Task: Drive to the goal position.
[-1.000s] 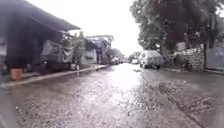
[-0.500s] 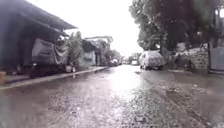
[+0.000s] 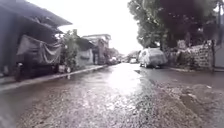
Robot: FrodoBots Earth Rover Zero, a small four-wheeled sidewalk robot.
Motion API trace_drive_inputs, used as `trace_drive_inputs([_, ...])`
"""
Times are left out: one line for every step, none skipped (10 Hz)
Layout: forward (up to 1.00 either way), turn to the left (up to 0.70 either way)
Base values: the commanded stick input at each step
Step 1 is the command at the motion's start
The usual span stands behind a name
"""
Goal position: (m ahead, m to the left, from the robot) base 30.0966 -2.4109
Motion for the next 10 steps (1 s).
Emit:
trace_drive_inputs([1.00,0.00])
trace_drive_inputs([1.00,0.00])
trace_drive_inputs([1.00,0.00])
trace_drive_inputs([1.00,0.00])
trace_drive_inputs([1.00,0.00])
trace_drive_inputs([1.00,0.00])
trace_drive_inputs([1.00,0.00])
trace_drive_inputs([1.00,0.00])
trace_drive_inputs([1.00,0.00])
trace_drive_inputs([1.00,0.00])
